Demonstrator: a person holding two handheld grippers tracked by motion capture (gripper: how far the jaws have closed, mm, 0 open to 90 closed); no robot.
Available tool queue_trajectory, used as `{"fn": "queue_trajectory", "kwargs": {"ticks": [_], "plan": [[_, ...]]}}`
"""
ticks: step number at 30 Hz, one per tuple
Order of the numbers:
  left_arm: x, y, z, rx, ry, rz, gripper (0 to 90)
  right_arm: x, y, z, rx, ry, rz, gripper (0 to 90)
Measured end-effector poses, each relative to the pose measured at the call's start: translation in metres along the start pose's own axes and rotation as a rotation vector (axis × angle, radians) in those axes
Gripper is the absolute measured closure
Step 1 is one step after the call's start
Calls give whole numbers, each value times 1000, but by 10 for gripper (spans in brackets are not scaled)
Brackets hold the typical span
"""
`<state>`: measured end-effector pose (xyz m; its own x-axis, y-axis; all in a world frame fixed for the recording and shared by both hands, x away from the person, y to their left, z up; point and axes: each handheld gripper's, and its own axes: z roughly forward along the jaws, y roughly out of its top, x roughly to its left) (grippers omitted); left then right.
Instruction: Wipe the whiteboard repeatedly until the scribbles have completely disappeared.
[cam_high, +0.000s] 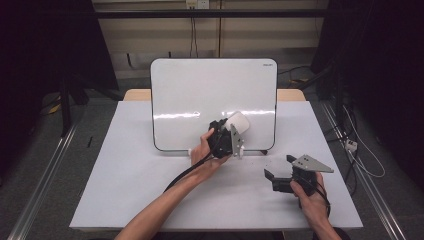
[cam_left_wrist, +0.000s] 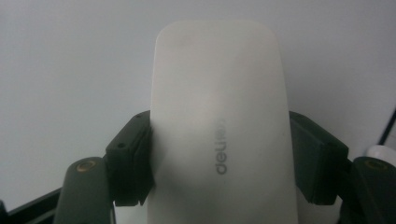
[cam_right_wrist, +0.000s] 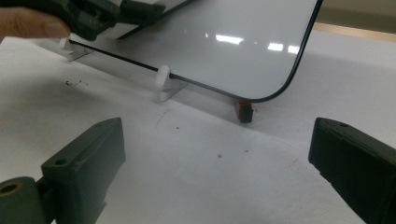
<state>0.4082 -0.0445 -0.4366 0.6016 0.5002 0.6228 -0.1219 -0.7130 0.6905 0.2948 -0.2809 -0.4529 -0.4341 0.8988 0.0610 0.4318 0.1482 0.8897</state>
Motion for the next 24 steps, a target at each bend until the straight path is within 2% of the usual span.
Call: {"fn": "queue_trajectory", "kwargs": {"ticks": [6,10,13,18,20,22,24], "plan": [[5,-1,0,-11,-28,-37,310,-2,-1,-2,0,-1,5,37],[11,0,1,-16,-27,-35,311,-2,-1,-2,-4,-1,4,37],[24,2,3,-24,-14,-57,311,-2,-1,-2,0,0,5,37],[53,5,5,-19,24,-117,310,-2,-1,-2,-2,1,8,37],[63,7,6,-16,40,-127,310,-2,-1,-2,-3,2,12,37],[70,10,7,-11,46,-144,310,-2,-1,-2,-3,3,15,37],[70,13,9,-1,62,-141,310,-2,-1,-2,-2,4,17,37]]}}
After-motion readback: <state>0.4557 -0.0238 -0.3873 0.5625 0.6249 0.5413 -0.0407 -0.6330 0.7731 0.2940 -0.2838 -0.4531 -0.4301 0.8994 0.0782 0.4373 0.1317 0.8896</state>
